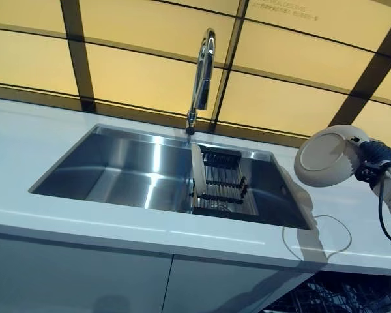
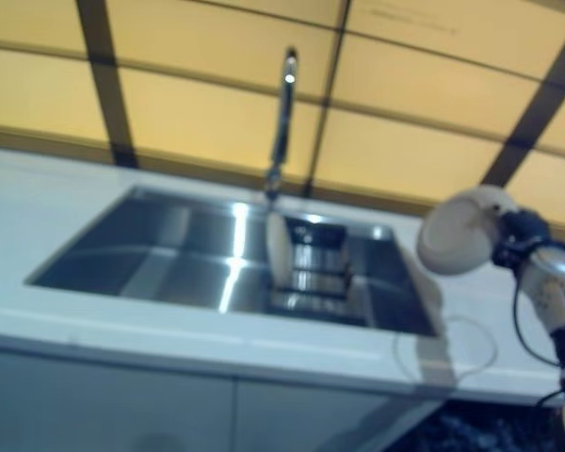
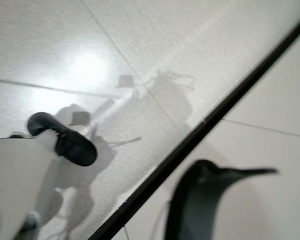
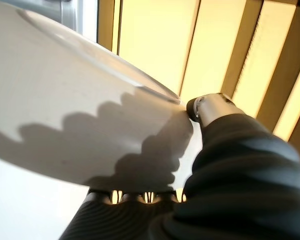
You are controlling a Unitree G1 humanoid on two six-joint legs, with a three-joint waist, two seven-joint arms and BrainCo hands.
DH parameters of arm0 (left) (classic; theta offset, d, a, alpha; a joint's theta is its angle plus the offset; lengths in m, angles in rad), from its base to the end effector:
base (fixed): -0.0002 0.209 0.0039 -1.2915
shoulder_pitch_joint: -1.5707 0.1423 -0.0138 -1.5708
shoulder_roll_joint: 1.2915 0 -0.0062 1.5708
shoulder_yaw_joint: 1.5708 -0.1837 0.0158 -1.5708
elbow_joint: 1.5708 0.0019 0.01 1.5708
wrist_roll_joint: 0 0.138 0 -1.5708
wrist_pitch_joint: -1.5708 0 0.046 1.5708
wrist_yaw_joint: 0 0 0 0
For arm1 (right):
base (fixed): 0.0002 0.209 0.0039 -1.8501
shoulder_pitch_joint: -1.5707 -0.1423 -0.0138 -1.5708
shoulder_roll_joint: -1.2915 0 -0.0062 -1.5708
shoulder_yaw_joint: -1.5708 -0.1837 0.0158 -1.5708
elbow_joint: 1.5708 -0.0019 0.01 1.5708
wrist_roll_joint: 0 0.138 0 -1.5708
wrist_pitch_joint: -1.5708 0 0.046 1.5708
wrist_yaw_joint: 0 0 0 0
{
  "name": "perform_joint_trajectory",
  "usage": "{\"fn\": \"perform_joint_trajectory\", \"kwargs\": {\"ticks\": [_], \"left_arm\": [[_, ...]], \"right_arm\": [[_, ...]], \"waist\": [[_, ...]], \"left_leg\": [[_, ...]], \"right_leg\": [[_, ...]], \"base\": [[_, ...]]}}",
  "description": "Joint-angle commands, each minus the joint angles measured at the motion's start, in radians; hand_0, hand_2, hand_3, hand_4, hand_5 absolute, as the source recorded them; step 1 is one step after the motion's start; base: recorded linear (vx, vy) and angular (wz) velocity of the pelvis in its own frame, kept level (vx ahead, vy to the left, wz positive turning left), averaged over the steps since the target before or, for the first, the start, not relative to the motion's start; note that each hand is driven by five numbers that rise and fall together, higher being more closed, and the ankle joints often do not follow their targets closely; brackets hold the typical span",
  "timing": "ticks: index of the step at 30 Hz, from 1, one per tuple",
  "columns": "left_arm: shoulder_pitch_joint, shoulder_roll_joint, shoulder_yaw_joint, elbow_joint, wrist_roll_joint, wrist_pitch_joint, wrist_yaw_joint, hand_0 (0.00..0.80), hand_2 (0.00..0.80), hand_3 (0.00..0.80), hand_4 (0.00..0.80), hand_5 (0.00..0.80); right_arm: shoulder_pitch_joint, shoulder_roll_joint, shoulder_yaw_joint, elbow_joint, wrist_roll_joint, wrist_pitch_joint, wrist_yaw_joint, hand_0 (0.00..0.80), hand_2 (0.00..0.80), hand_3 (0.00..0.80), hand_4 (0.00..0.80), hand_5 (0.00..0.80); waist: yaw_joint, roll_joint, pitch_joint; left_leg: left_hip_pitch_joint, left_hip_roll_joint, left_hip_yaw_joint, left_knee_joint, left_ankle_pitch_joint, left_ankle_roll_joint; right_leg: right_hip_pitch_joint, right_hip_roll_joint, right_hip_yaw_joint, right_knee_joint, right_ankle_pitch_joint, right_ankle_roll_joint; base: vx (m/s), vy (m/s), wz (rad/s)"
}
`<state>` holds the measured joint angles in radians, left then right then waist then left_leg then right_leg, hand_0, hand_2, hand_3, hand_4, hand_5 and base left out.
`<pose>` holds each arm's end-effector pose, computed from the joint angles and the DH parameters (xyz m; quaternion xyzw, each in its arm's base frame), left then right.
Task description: Take plates into dishwasher
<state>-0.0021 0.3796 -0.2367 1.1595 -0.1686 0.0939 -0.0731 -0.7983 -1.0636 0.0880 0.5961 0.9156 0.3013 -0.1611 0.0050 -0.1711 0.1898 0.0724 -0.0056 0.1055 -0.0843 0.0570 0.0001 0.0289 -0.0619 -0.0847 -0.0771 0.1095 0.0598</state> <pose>0.0791 0.2634 -0.1012 0.1278 0.5925 0.0300 0.7948 0.2827 -0.3453 0.2501 0.0081 -0.0348 -0.2138 0.9762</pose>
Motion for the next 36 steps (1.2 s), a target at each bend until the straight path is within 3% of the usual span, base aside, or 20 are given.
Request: {"fn": "perform_joint_trajectory", "kwargs": {"ticks": [1,13,19,36], "left_arm": [[-0.021,0.014,-0.054,0.058,0.032,-0.003,-0.006,0.0,0.0,0.0,0.0,0.0],[-0.031,0.017,-0.05,0.056,0.063,0.006,-0.015,0.0,0.0,0.0,0.0,0.0],[-0.021,0.017,-0.042,0.059,0.09,0.01,-0.017,0.0,0.0,0.0,0.0,0.0],[-0.021,0.016,-0.009,0.071,0.105,0.002,-0.011,0.0,0.0,0.0,0.0,0.0]], "right_arm": [[-0.077,-0.122,-0.004,-0.036,-0.068,-0.022,0.004,0.8,0.8,0.8,0.8,0.8],[0.023,-0.211,-0.068,-0.022,-0.18,0.0,0.046,0.8,0.8,0.8,0.8,0.8],[0.198,-0.277,-0.196,-0.024,-0.226,-0.01,0.149,0.8,0.8,0.8,0.8,0.8],[0.528,-0.286,-0.414,-0.076,-0.345,-0.061,0.32,0.8,0.8,0.8,0.8,0.8]], "waist": [[0.0,0.012,-0.062],[-0.041,0.013,-0.079],[-0.084,0.017,-0.093],[-0.135,0.02,-0.102]], "left_leg": [[0.016,-0.016,0.002,0.031,-0.125,0.038],[0.023,-0.01,0.033,0.028,-0.135,0.041],[0.028,-0.004,0.054,0.023,-0.139,0.04],[0.033,0.005,0.085,0.016,-0.14,0.039]], "right_leg": [[-0.031,0.02,-0.009,0.058,-0.032,0.072],[-0.036,0.03,0.024,0.054,-0.031,0.073],[-0.051,0.04,0.054,0.051,-0.025,0.077],[-0.066,0.05,0.082,0.043,-0.016,0.079]], "base": [[-0.015,-0.005,-0.27],[-0.01,-0.006,-0.13],[-0.012,-0.014,-0.17],[0.004,-0.015,-0.09]]}}
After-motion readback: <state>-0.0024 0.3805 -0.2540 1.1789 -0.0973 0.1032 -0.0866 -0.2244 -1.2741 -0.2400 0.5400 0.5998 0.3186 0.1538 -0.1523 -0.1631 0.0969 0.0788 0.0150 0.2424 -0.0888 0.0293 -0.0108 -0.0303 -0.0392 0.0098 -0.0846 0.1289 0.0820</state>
